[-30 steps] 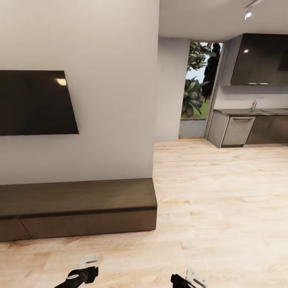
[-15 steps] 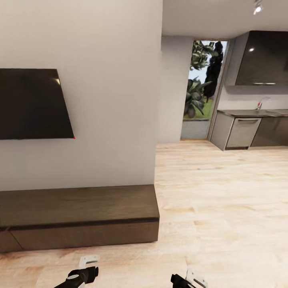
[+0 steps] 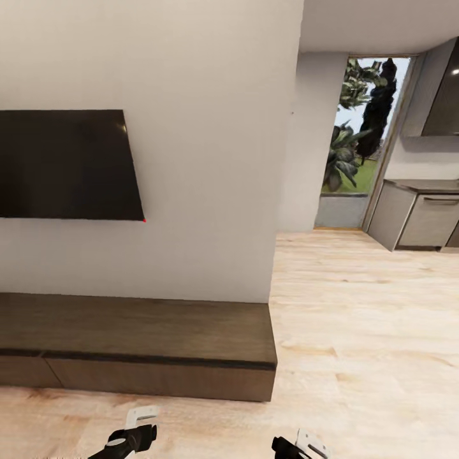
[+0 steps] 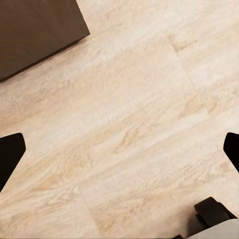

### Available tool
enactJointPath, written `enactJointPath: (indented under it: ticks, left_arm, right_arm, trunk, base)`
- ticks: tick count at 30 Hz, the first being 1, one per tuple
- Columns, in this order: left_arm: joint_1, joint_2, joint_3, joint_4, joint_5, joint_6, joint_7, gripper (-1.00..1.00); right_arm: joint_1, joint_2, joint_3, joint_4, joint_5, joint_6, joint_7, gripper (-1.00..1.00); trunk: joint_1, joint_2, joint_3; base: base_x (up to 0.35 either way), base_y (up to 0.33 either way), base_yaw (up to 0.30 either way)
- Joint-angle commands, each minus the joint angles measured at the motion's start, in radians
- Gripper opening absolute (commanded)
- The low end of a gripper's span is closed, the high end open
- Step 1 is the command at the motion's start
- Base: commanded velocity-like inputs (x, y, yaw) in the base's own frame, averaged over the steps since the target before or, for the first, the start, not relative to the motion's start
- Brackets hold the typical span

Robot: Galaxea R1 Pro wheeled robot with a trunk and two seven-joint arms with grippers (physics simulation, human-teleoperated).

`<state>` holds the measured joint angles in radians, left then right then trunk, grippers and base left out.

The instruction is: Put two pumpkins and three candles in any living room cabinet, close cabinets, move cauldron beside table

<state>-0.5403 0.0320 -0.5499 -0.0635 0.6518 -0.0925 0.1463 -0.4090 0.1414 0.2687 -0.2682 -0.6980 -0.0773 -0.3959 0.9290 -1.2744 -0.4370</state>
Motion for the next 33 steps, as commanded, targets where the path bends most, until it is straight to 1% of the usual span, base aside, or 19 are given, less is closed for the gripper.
enactJointPath:
  ticks: [1,5,16,23,25,27,29,31,32,33]
  left_arm:
    - [0.002,0.0,-0.009,-0.001,0.007,-0.007,0.004,1.0]
    - [0.008,0.0,-0.009,-0.001,0.006,-0.019,0.004,1.0]
    - [0.011,0.0,-0.009,-0.001,0.005,-0.021,0.004,1.0]
    - [0.011,0.001,-0.009,-0.002,0.01,-0.02,0.017,1.0]
    - [0.014,0.001,-0.01,0.013,0.014,-0.017,0.02,1.0]
    - [0.041,-0.002,-0.009,0.035,0.016,-0.016,0.017,1.0]
    - [0.101,-0.006,-0.009,0.045,0.017,-0.018,0.013,1.0]
    - [0.183,-0.006,-0.008,0.049,0.018,-0.018,0.011,1.0]
    - [0.23,-0.005,-0.008,0.05,0.019,-0.018,0.011,1.0]
    - [0.291,-0.003,-0.007,0.05,0.02,-0.018,0.01,1.0]
  right_arm:
    - [-0.001,0.0,0.008,0.0,-0.011,-0.006,-0.004,1.0]
    - [-0.001,0.0,0.008,0.0,-0.011,-0.006,-0.004,1.0]
    - [-0.001,0.0,0.008,0.0,-0.011,-0.006,-0.004,1.0]
    - [-0.001,-0.001,0.008,0.0,-0.011,-0.006,-0.004,1.0]
    - [-0.001,-0.002,0.007,0.0,-0.011,-0.006,-0.004,1.0]
    - [-0.001,-0.002,0.007,0.0,-0.011,-0.006,-0.004,1.0]
    - [-0.001,-0.001,0.008,0.0,-0.011,-0.006,-0.004,1.0]
    - [-0.001,-0.001,0.009,0.0,-0.011,-0.006,-0.004,1.0]
    - [-0.001,0.0,0.009,0.0,-0.011,-0.006,-0.004,1.0]
    - [-0.001,0.0,0.009,0.0,-0.011,-0.006,-0.004,1.0]
  trunk:
    - [0.0,-0.001,-0.001]
    - [0.0,-0.001,-0.001]
    - [0.0,-0.001,-0.001]
    - [0.0,-0.001,-0.001]
    - [0.0,-0.001,-0.001]
    - [0.0,-0.001,-0.001]
    - [0.0,-0.001,-0.001]
    - [0.0,-0.001,-0.001]
    - [0.0,-0.001,-0.001]
    - [0.0,-0.001,-0.001]
  base:
    - [0.068,0.0,0.289]
    - [0.025,0.0,0.289]
    - [0.002,0.0,0.29]
    - [0.0,0.0,0.29]
    - [0.0,0.0,0.29]
    - [0.0,0.0,0.29]
    - [0.0,0.0,0.29]
    - [0.0,0.0,0.29]
    - [0.0,0.0,0.29]
    - [0.0,0.0,0.29]
